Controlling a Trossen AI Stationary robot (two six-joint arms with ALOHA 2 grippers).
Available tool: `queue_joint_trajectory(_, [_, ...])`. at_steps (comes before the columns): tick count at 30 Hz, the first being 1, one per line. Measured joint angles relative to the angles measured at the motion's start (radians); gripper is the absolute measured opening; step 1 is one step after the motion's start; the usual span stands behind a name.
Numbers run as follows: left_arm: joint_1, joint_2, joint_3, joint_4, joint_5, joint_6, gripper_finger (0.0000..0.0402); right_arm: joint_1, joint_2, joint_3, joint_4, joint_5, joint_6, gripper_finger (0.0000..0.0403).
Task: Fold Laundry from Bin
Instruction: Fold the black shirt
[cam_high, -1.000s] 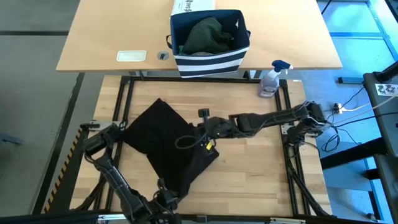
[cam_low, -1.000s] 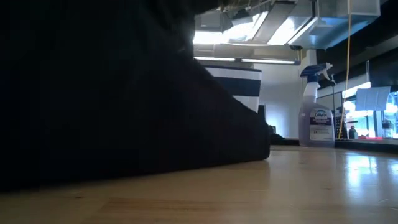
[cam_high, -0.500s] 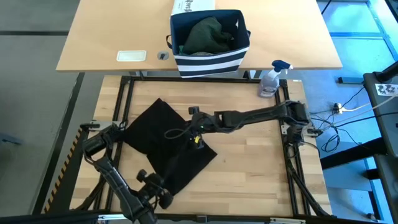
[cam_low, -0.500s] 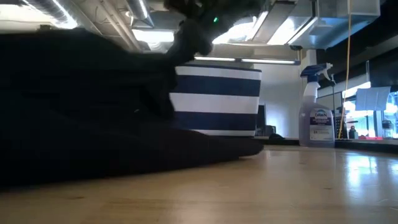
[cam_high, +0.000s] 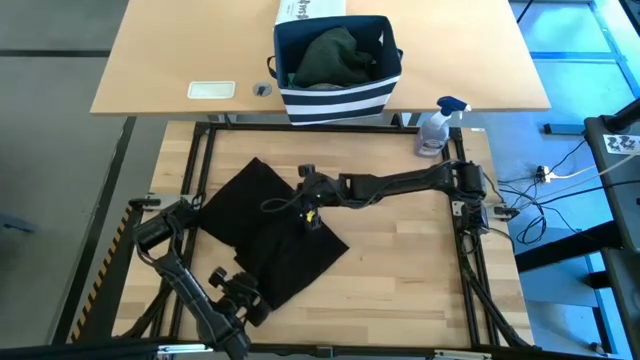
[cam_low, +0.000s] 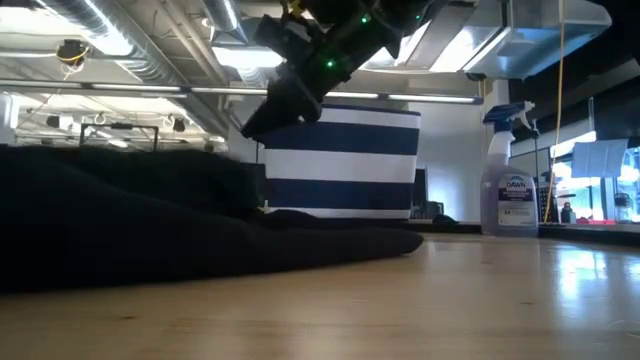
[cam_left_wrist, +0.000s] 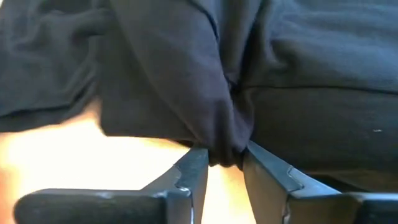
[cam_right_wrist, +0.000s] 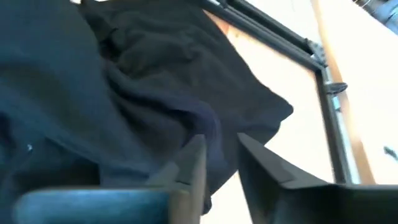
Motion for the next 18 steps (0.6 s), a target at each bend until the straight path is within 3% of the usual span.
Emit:
queue_joint_trajectory(9, [0.002,0.000,0.006,-0.037,0.024,-0.005,0.0139,0.004,-0.035,0.000,0.002,0.039,-0.046,0.0225])
queue_joint_trajectory(13, [0.001,0.000,0.056,-0.065,-0.047,-0.001,0.0142,0.006,-0.084,0.000,-0.148,0.000,-0.024,0.0239])
queue_joint_trajectory(18, [-0.008,0.000,0.153,-0.119,-0.166,0.088,0.0135,0.023,-0.111,0.000,-0.391,-0.069,0.053,0.0227])
